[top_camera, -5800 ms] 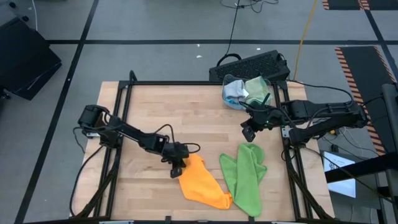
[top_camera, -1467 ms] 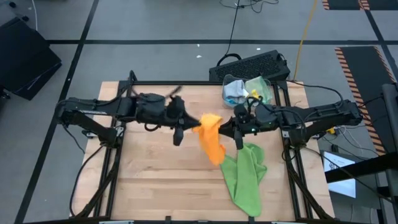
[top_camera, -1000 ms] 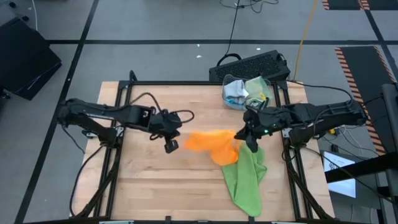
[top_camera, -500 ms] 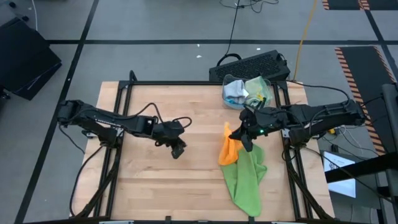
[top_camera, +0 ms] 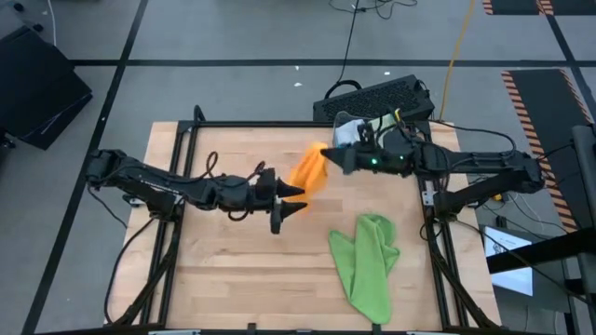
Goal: Fold microfiber towels
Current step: Fold the yellow microfiber towel
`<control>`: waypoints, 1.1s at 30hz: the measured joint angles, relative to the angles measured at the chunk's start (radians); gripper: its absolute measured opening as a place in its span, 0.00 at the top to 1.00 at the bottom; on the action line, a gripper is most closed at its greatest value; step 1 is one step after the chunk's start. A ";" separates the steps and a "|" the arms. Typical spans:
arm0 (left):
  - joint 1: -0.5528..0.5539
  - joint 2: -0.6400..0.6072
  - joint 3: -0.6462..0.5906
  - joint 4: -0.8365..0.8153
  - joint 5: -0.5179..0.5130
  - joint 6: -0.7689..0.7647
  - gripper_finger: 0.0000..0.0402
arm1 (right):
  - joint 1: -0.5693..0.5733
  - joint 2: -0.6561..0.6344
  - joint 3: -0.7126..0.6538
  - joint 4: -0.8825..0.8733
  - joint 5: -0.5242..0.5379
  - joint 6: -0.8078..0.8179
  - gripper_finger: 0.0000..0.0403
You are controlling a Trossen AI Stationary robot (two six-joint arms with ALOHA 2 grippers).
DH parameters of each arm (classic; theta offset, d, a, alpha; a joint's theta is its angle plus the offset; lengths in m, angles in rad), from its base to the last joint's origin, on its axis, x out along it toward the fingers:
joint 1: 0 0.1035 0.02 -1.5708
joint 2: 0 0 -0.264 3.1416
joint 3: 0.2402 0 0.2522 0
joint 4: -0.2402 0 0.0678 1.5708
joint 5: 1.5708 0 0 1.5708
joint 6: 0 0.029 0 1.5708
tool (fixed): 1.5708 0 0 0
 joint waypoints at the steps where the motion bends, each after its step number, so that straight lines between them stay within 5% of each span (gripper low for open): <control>1: -0.009 0.000 0.000 -0.011 -0.041 0.020 0.49 | -0.010 0.013 0.000 0.030 -0.001 0.012 0.99; 6: -0.058 0.000 0.000 -0.087 -0.327 0.075 0.47 | -0.041 0.060 0.000 0.134 -0.005 0.070 0.99; 9: -0.072 0.000 0.001 -0.106 -0.408 0.114 0.45 | -0.048 0.070 0.000 0.141 -0.005 0.101 0.99; 16: -0.042 0.001 0.001 -0.169 -0.410 0.089 0.46 | -0.055 0.075 0.000 0.142 0.003 0.123 0.99; 22: 0.019 0.001 0.001 -0.219 -0.300 0.074 0.52 | -0.066 0.075 0.000 0.153 0.022 0.134 0.99; 26: 0.047 0.001 0.001 -0.256 -0.302 0.054 0.66 | -0.066 0.075 0.000 0.158 0.022 0.132 0.99; 30: 0.070 0.001 0.001 -0.253 -0.200 0.004 0.93 | -0.067 0.075 0.000 0.164 0.022 0.128 0.99; 33: 0.077 0.001 0.001 -0.252 -0.166 -0.052 0.97 | -0.067 0.075 0.000 0.163 0.022 0.116 0.99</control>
